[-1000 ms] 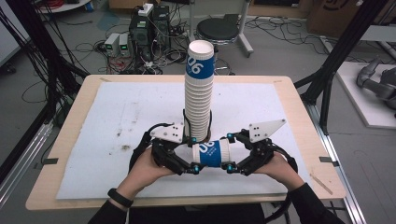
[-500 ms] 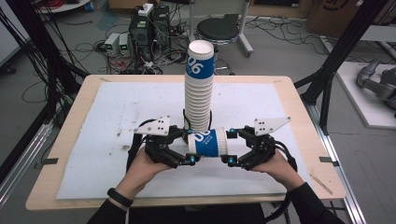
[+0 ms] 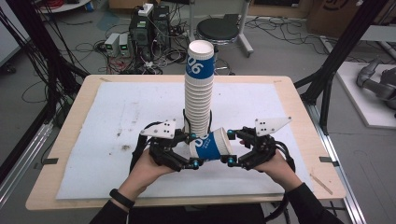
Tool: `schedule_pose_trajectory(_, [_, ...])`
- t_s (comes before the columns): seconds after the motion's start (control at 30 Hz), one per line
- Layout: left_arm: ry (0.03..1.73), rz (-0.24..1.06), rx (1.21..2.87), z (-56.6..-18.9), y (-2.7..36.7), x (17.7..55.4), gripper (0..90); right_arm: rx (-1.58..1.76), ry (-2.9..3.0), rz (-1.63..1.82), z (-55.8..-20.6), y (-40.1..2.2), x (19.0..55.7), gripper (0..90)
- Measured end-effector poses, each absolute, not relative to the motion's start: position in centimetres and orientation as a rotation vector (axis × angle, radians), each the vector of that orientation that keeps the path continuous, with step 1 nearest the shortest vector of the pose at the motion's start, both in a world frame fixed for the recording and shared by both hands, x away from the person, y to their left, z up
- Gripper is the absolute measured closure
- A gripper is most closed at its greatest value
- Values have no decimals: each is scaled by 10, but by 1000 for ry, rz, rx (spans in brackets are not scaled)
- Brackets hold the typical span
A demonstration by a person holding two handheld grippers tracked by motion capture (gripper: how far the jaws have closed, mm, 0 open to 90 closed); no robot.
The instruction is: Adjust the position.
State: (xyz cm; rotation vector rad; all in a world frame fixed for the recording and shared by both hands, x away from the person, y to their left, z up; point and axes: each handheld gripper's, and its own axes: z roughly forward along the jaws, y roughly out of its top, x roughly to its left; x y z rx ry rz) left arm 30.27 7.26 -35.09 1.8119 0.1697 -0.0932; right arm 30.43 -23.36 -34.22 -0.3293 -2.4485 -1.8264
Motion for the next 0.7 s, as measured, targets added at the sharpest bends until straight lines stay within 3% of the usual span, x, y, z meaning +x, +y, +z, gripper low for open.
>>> schedule_pose_trajectory(0.43, [171,-79,2055,-358,52,299,233,-282,-2559,-1712,-342,-228,300,231])
schedule_pose_trajectory(0.5, [169,-86,2054,-359,51,299,234,-274,-2564,-1710,-342,-228,300,231])
schedule_pose_trajectory(0.57, [158,-100,2061,-359,50,298,299,-272,-2575,-1707,-342,-228,299,231])
schedule_pose_trajectory(0.7, [147,-105,2036,-361,50,298,299,-280,-2566,-1735,-341,-226,298,191])
